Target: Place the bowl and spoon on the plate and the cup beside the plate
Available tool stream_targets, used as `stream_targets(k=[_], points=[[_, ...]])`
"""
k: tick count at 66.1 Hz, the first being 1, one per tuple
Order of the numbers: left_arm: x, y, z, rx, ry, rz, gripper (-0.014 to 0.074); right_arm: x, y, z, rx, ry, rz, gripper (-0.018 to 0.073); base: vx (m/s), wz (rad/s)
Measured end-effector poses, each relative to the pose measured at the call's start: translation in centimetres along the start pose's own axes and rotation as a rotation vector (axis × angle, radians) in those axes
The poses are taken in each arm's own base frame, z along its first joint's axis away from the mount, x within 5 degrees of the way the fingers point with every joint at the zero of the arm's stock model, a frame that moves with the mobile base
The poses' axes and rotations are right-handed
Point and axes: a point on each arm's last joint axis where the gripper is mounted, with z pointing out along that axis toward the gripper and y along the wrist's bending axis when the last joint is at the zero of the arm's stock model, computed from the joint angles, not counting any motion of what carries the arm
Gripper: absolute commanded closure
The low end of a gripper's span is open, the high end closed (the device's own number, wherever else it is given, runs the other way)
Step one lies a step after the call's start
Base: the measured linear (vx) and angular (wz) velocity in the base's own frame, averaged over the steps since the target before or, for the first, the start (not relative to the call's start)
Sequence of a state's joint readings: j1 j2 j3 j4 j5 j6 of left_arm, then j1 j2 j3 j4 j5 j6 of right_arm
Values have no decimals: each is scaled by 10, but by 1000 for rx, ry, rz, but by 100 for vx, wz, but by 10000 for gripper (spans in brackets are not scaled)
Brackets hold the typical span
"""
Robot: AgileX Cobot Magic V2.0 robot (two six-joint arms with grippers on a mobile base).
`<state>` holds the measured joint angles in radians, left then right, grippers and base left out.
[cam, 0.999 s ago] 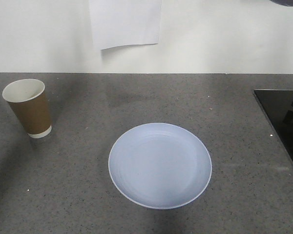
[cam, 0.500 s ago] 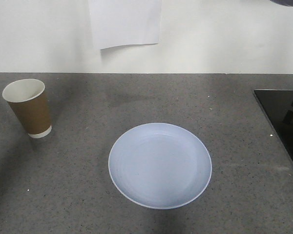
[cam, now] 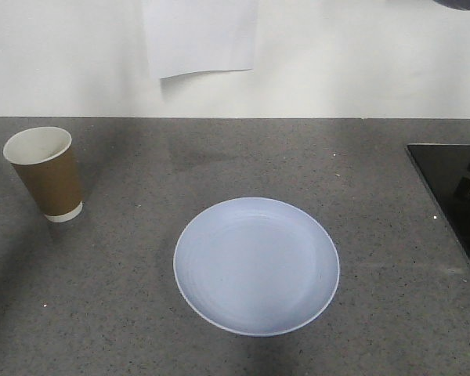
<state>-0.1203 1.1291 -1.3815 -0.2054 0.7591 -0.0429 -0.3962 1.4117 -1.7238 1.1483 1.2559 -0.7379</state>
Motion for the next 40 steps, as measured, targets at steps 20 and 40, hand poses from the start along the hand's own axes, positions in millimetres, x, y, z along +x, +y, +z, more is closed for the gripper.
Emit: stream_targets(k=[20,40], points=[[0,0,0,0,0,0,602,0,0,0,0,0,0,565,0,0],[0,0,0,0,0,0,602,0,0,0,0,0,0,565,0,-1]])
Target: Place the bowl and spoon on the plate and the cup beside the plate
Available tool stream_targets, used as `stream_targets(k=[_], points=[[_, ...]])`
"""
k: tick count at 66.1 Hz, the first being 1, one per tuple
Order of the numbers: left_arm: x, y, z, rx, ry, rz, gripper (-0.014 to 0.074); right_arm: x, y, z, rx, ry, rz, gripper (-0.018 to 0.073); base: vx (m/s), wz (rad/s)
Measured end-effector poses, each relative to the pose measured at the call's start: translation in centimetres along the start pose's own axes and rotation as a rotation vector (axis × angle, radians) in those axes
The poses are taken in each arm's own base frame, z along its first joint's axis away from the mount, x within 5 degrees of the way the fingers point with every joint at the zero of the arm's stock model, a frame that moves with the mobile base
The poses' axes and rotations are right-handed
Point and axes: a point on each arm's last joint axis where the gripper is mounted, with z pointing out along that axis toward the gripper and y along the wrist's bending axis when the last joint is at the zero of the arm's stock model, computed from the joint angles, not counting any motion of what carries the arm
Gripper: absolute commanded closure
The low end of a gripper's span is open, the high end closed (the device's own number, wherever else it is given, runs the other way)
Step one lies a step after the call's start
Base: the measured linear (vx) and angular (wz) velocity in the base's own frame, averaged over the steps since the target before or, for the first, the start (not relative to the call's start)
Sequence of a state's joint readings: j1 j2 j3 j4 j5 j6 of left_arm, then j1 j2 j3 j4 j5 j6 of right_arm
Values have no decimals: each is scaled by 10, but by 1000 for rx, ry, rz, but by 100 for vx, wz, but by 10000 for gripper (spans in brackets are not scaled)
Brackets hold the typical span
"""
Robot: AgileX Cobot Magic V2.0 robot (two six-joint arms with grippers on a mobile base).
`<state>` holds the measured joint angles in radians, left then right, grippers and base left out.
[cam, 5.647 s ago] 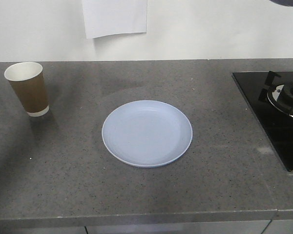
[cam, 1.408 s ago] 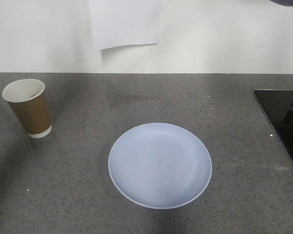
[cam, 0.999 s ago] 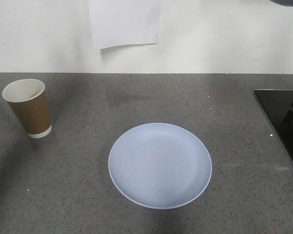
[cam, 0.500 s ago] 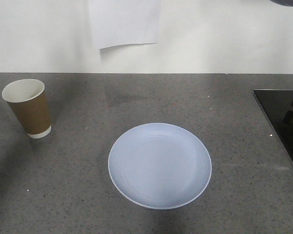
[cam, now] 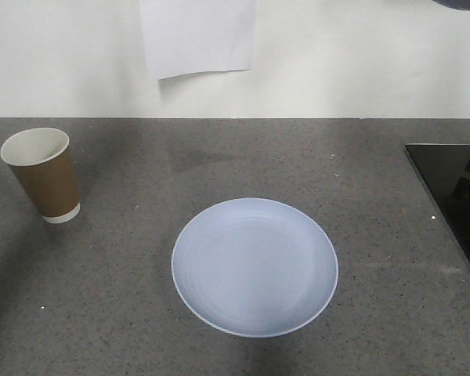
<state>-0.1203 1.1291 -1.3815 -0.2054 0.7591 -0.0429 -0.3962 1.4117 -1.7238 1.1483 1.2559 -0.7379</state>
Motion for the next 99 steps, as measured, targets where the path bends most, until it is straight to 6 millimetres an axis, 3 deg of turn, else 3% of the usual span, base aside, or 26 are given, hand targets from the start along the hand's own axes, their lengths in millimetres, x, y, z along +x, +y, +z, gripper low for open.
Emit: stream_targets(k=[99], points=[[0,0,0,0,0,0,602,0,0,0,0,0,0,565,0,0]])
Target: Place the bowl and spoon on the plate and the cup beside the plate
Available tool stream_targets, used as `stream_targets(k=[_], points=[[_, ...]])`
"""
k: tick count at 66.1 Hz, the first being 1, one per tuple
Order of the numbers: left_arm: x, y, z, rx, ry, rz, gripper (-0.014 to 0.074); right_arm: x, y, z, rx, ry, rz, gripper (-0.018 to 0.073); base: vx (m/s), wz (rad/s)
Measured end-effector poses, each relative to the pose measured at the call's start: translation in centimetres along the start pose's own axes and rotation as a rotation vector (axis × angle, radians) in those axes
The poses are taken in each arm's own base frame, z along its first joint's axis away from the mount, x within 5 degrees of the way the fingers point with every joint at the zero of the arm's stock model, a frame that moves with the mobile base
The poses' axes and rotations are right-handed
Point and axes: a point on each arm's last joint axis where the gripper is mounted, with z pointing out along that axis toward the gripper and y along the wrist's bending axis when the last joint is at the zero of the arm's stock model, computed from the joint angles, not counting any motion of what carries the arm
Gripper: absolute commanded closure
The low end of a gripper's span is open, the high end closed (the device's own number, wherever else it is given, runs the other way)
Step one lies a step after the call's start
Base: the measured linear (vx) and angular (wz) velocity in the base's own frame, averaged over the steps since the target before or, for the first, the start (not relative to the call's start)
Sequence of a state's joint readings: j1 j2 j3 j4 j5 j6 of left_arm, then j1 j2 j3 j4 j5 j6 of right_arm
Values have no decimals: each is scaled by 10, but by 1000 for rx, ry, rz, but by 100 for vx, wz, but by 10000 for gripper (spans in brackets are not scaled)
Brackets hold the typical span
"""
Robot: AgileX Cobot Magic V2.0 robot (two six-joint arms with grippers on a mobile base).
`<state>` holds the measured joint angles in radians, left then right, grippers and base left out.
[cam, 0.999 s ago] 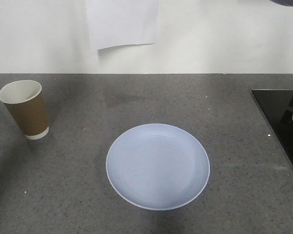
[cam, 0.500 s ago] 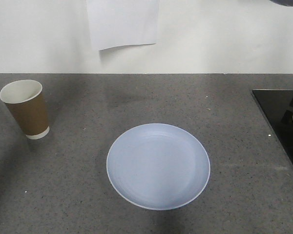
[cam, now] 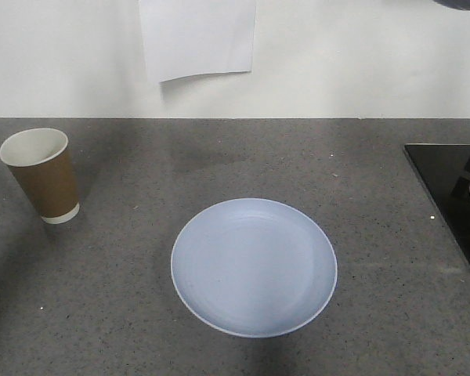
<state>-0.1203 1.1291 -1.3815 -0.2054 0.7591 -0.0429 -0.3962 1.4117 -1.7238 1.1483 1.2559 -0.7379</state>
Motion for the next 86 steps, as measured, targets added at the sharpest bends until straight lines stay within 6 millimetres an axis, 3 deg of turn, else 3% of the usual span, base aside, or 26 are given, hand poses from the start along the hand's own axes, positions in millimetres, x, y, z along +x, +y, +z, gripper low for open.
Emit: stream_targets(k=[44,58,64,71,79,86], points=[[0,0,0,0,0,0,602,0,0,0,-5,-5,4,565,0,0],[0,0,0,0,0,0,602,-5,11,7,-102,-56,16,565,0,0],[0,0,0,0,0,0,602,-2,22,25,-173,-21,-22,565,0,0],[0,0,0,0,0,0,602,13,38,62,-254,102,-71,565,0,0],[0,0,0,0,0,0,602,44,47,114,-292,321,-153,565,0,0],[0,0,0,0,0,0,602,78,43,157,-254,534,-195,565,0,0]])
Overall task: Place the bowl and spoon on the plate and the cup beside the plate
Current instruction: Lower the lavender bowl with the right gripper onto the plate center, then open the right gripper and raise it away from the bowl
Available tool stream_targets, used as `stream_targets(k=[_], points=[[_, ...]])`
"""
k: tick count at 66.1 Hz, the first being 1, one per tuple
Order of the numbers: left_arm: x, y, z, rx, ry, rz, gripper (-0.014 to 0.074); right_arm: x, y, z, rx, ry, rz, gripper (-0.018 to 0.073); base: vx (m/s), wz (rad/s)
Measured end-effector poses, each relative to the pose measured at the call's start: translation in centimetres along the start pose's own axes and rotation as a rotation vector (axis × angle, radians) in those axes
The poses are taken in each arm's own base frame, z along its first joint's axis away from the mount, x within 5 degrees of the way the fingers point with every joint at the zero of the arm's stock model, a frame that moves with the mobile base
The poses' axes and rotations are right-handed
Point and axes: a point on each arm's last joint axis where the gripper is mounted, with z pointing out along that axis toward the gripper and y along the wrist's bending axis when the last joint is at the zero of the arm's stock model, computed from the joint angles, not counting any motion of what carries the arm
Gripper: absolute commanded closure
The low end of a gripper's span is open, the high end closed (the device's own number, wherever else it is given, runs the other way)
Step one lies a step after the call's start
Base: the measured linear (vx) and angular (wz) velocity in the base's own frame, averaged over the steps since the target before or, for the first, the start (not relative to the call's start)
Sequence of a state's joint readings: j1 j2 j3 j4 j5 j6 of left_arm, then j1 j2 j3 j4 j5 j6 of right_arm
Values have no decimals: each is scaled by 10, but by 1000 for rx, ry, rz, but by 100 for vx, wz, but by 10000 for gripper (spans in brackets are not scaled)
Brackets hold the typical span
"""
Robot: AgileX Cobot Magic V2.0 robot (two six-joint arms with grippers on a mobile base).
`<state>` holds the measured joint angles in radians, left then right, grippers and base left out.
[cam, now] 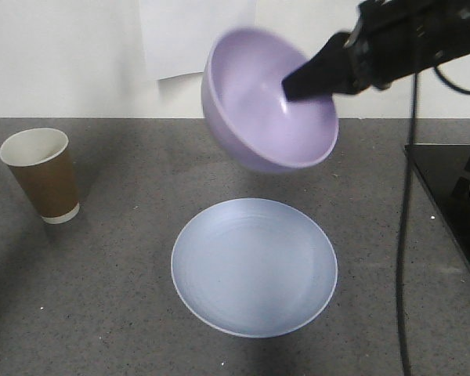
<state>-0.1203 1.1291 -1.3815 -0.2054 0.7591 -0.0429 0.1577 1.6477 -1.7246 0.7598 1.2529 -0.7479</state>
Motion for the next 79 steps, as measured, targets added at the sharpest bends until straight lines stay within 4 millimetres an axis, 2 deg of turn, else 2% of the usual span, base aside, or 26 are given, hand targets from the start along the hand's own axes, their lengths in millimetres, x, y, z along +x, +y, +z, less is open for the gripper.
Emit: stream_targets(k=[7,18,33,45,68,79], points=[[0,0,0,0,0,0,602,12,-12,42,34,174,11,565,0,0],[0,0,0,0,0,0,602,28,-21,90,47,344,-4,565,0,0],[0,0,0,0,0,0,602,51,-40,135,66,493,40,556,0,0],[0,0,0,0,0,0,602,59,-48,148,64,528,54,496,0,0],[0,0,0,0,0,0,602,60,-48,149,67,528,63,208,0,0],[0,0,0,0,0,0,602,60,-49,148,76,533,60,153,0,0]])
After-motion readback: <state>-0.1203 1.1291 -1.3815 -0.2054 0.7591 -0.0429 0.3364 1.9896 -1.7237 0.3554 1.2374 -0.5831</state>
